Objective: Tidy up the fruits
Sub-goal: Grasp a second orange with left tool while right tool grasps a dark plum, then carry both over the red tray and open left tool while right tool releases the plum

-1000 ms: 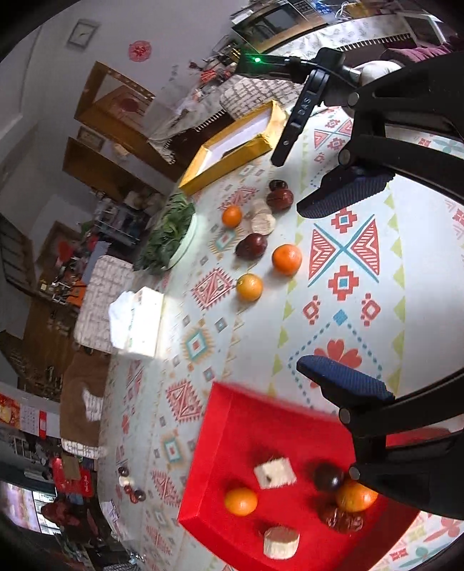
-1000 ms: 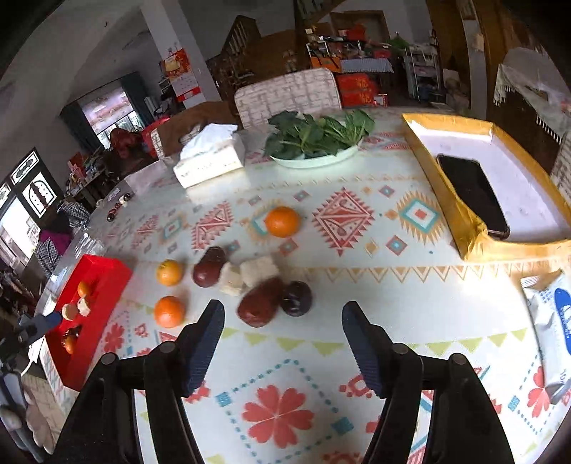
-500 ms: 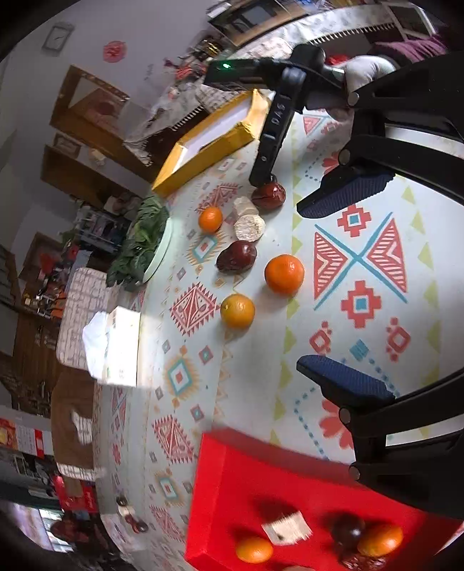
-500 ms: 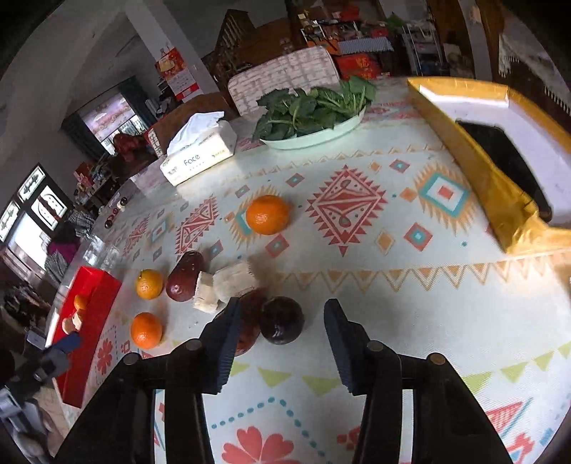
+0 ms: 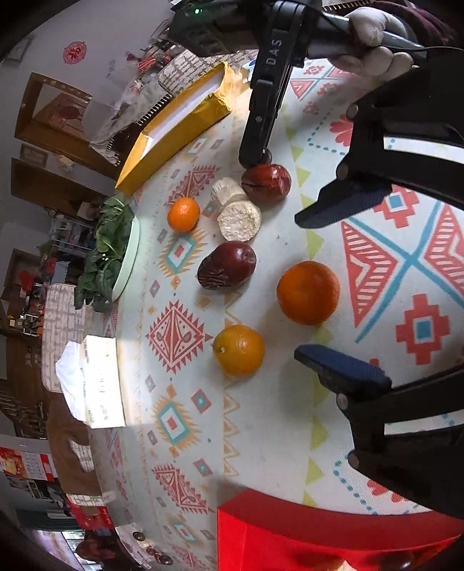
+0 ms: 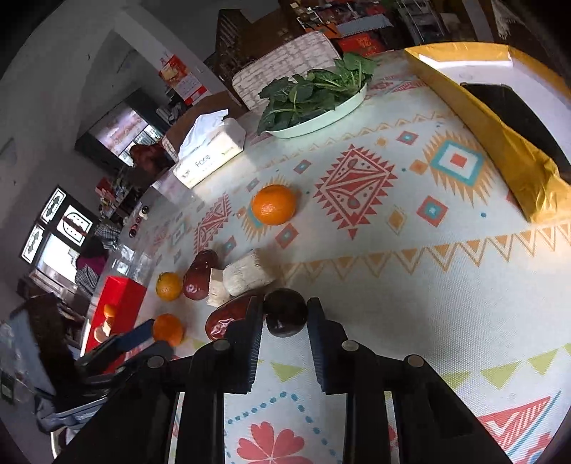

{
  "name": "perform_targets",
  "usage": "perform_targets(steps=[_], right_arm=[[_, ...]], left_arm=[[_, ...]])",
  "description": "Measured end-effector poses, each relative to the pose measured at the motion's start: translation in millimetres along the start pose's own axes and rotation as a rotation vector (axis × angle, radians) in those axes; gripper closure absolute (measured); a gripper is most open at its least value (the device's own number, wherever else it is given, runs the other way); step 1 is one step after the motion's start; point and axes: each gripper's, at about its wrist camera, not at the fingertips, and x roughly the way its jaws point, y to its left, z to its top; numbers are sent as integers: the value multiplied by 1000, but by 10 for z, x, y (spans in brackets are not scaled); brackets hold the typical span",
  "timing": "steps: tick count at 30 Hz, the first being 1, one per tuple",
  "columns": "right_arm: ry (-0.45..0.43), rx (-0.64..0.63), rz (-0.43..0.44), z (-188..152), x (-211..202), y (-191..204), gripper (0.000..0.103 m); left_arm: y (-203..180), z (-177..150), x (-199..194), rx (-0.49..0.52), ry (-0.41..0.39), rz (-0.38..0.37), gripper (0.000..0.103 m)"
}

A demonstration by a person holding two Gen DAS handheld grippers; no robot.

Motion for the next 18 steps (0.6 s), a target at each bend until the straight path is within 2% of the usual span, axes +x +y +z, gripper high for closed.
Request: perform_targets(steps=[1,3,6,10,18], right_arm=[[-1,-3,-3,1,4,8,75],[-1,-13,-7,-2,9,22,74],[0,-35,-21,-3,15,59,74],[-11,-56,-43,-21,3,84,75],[-83,-25,-31,-33,-153,21,76]], left_arm=[[-14,4,16,8,2,4,54],[-38,5,25,24,1,22,70],[-43,-14,0,26,-10,25,70],[21,-46,-177,-21,-53,4,70],[359,-280,-920,-141,-185,-4,70]])
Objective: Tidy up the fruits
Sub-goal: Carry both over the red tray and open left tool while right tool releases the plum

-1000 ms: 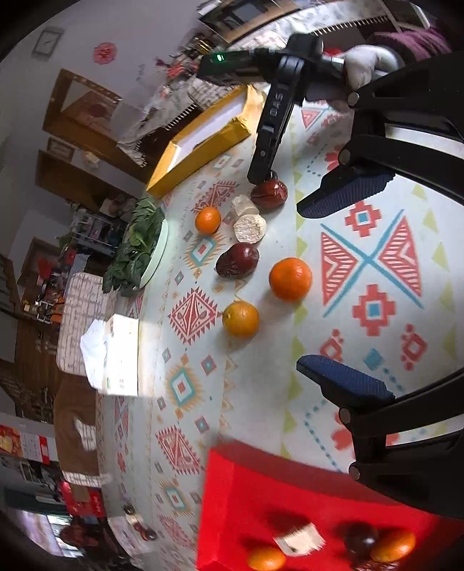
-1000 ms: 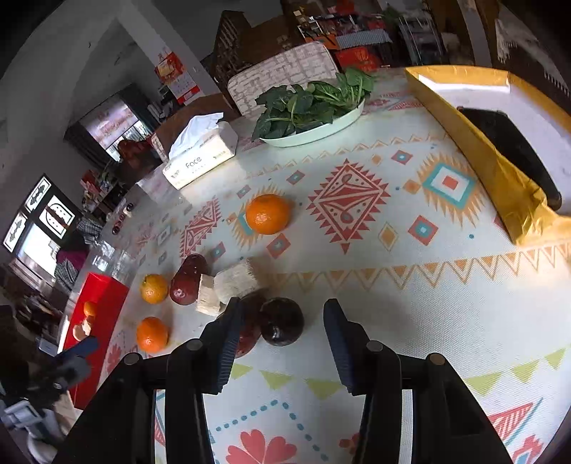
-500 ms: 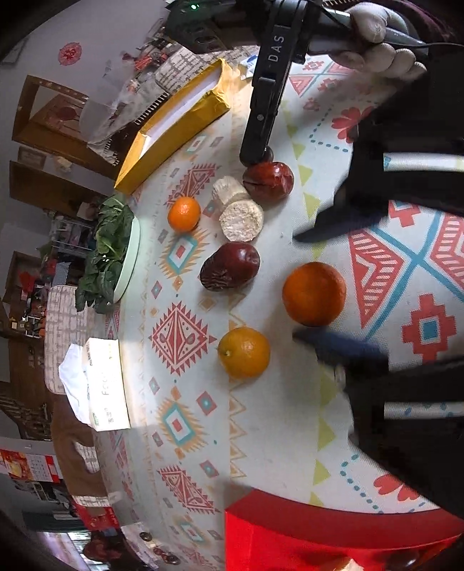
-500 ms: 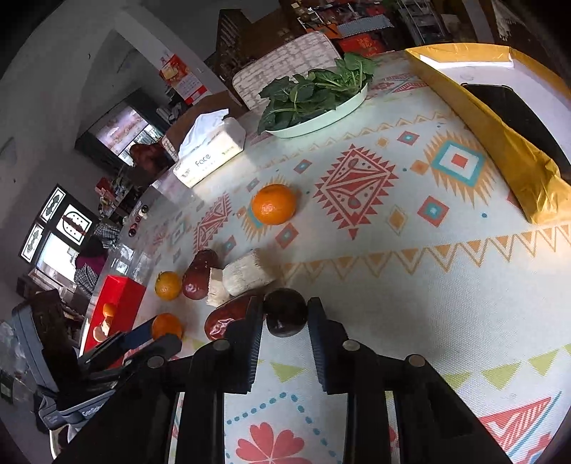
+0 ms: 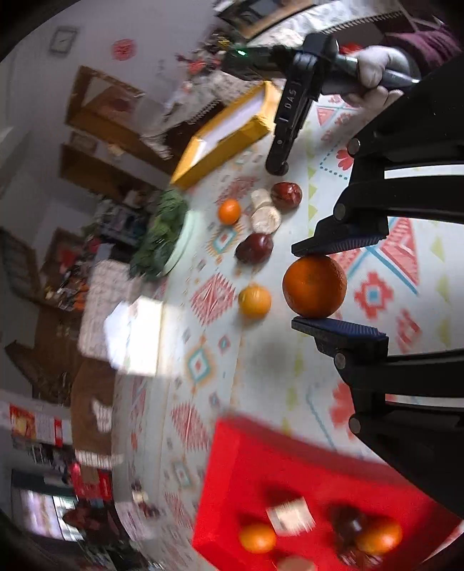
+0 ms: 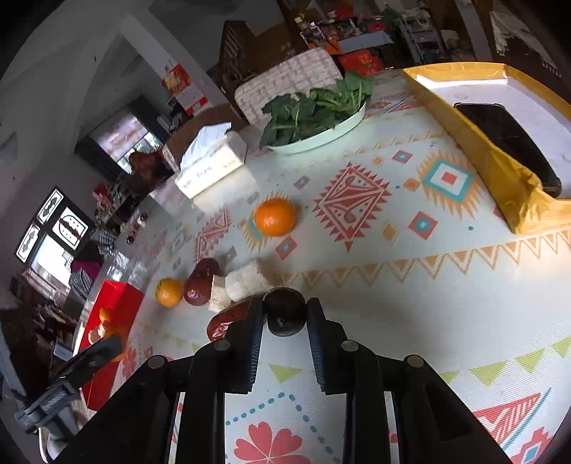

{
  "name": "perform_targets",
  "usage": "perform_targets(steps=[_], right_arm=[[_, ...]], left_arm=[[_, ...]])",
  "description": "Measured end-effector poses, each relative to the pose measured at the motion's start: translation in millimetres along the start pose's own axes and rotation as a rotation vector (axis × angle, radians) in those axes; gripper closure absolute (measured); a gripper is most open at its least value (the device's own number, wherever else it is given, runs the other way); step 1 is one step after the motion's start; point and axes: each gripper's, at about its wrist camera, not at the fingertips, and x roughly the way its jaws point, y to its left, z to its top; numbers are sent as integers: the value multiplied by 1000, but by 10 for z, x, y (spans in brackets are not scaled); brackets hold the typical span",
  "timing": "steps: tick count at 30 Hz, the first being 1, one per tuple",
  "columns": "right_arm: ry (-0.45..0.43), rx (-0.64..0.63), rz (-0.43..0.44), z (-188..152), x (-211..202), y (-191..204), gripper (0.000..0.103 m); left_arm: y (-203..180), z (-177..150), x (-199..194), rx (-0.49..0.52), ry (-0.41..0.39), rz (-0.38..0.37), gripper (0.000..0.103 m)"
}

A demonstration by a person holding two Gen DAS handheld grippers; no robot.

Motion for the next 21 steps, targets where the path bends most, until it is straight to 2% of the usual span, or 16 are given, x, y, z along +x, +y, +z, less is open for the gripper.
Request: perform_targets(steps=[3,5,11,12,16,21], right_arm=[[-21,-6,-16,5,-63,34,76],[-40,-3,-6,-11,-163,95,76],[-61,-81,84,13,-385,719,76],[-61,-81,84,13,-385,719,76],[-15,-173,166,-13,-265,1336,76],[78,-278,232,-167,122,2058,76]], left_arm=[[293,-37,-323,-52,-37,34,70],[525,-49,-543,-82,-62,85,70],[1200,-55,-1058,-193,-157,221,70],[1287,-66,-1106,-208,-166,238,70],[1584,-95,-1199,-266,-173,281,70],[1847,-167,-1180,-304,-164,327,70]])
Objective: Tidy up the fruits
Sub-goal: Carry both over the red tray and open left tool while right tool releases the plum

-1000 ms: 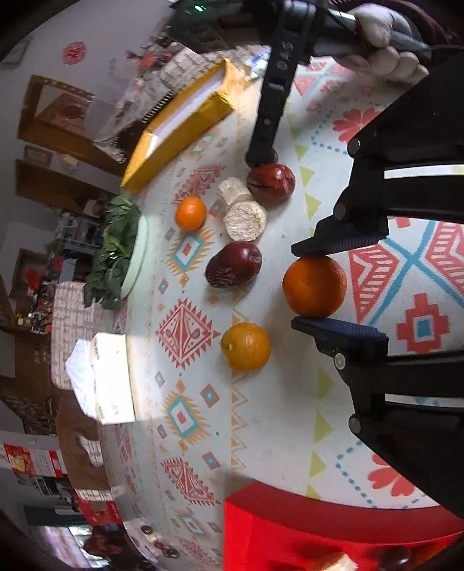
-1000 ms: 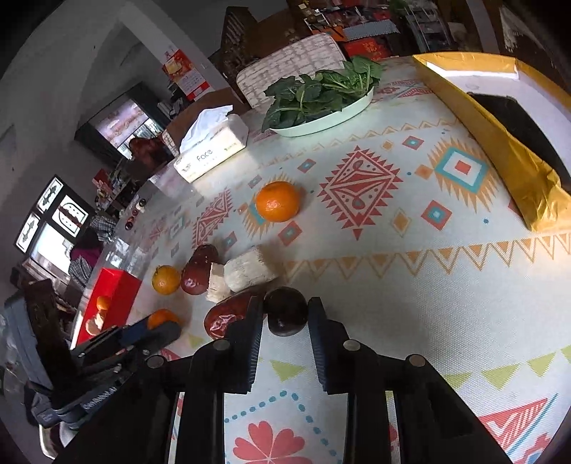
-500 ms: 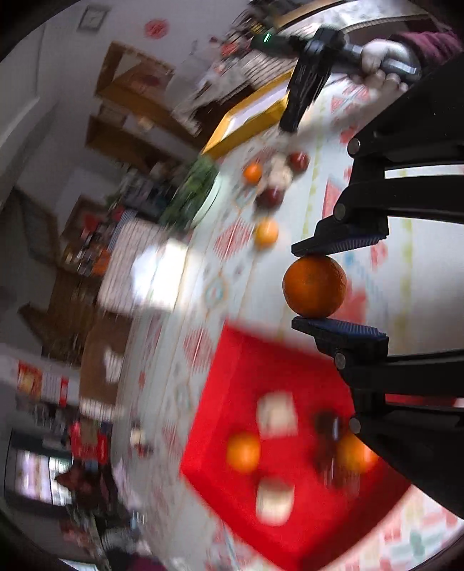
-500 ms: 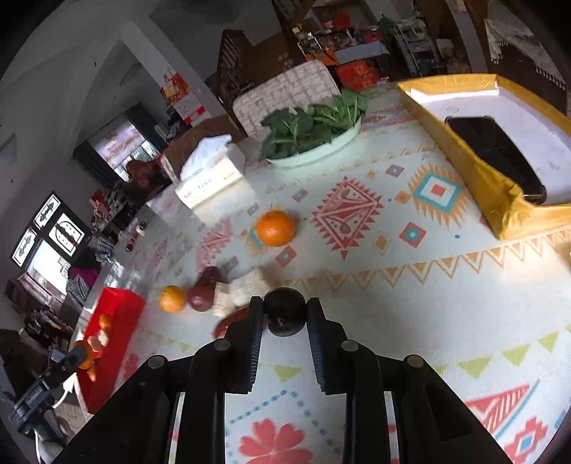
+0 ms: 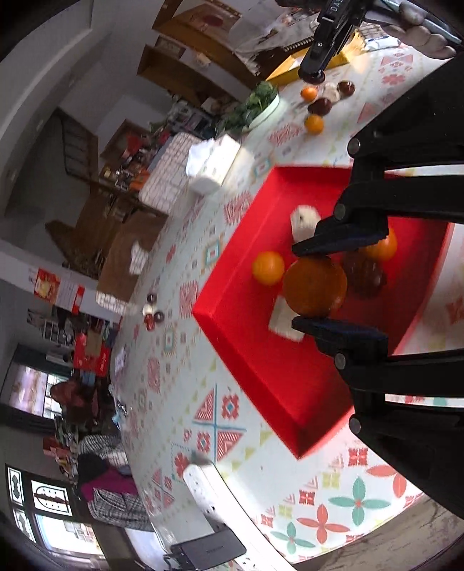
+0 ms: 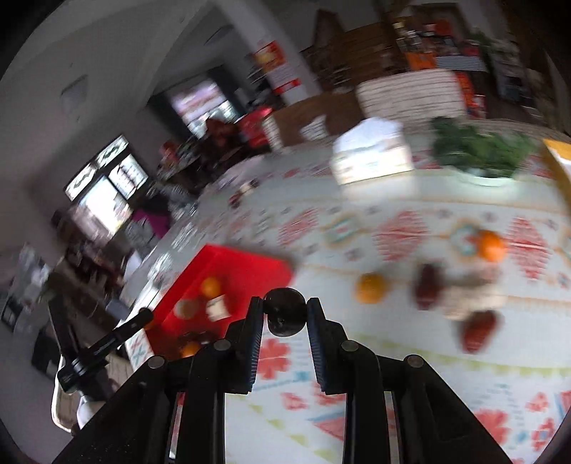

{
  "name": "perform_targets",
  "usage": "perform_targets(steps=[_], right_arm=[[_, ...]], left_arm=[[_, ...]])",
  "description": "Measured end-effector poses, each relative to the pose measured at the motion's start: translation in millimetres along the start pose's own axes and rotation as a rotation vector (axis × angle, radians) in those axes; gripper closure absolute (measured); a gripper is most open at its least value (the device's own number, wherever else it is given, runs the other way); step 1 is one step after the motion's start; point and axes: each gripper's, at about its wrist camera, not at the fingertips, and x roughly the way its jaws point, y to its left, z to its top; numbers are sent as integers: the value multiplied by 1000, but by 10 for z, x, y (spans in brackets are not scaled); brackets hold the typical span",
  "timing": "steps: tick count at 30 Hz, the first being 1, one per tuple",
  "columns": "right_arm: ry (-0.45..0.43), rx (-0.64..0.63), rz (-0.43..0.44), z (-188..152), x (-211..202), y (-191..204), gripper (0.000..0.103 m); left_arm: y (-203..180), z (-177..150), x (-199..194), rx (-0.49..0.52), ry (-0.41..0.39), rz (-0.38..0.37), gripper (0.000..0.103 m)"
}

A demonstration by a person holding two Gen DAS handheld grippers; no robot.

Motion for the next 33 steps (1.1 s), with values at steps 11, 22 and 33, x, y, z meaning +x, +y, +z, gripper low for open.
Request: perform_targets(steps=[11,22,33], right_arm=[[173,-114,-14,19,1230,657,76],[239,-145,-77,11,1794,772,74],[177,-115,-52,112,1567,796,61]], left_arm=[[335,45,290,-18,61,40,70],[381,60,300,-40,51,-5,54],[268,137,-34,-53,-25,-40,25]])
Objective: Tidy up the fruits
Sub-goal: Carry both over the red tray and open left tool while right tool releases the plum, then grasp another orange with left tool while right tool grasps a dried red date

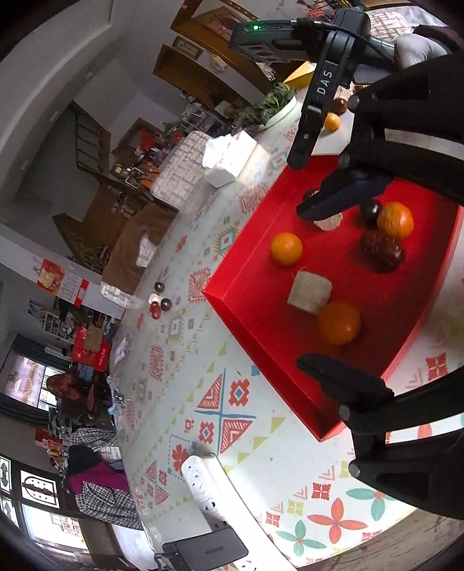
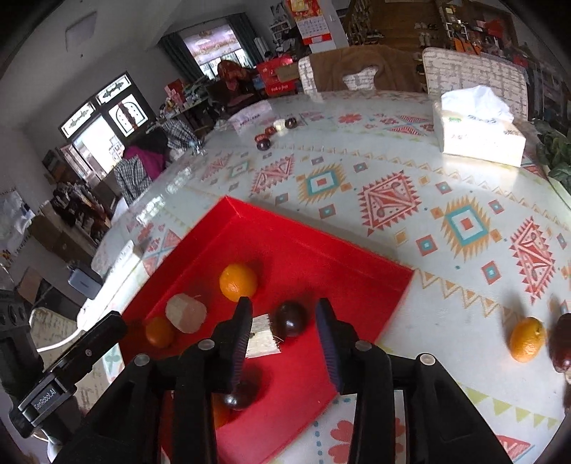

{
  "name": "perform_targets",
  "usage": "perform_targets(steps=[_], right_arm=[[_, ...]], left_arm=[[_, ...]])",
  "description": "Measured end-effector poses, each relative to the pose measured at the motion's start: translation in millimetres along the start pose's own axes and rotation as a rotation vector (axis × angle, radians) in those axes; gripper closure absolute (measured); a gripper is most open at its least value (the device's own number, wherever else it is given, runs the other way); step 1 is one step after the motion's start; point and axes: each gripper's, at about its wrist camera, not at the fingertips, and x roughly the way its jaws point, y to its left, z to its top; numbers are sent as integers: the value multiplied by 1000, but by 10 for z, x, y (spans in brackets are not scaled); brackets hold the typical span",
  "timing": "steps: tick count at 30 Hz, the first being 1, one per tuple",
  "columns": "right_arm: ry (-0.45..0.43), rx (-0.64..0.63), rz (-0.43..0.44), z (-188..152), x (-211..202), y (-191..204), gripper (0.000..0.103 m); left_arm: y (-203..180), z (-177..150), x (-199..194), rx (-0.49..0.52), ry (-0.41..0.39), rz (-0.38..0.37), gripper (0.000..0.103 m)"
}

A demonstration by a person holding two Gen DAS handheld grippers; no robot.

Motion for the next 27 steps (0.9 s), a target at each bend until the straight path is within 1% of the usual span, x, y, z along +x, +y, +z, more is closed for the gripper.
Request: perform_targets(steps=[1,5,9,12,18,22,24,27], right_arm=[[-13,5,3,1,-75,-21,60],[-59,24,4,-15,-339,-128,52],[-92,40,-10,-93,-628,-294,52],[-110,59,-33,-211,-847,-462,52],[-174,139,-84,-448,-1434,-1012,52],[-216,206,-156,-615,-1806,-1465,51],[-214,229,-191,-687,-1897,-1635,50],[-188,254,-236,-807,-1955,-1866,50]], left_arm=[[-25,1,-31,3,-6,-4,24],[-190,-18,-158,20,-16,-26,22],[-407,-84,-242,59,-5,-47,22],[-581,-141,-323,91,-5,-63,22],[-950,-241,-494,153,-25,-98,22],[-1176,-343,-460,191,-4,-124,20],[-1300,-410,-416,216,13,-133,20],[-1437,-483,-365,246,31,-143,20]])
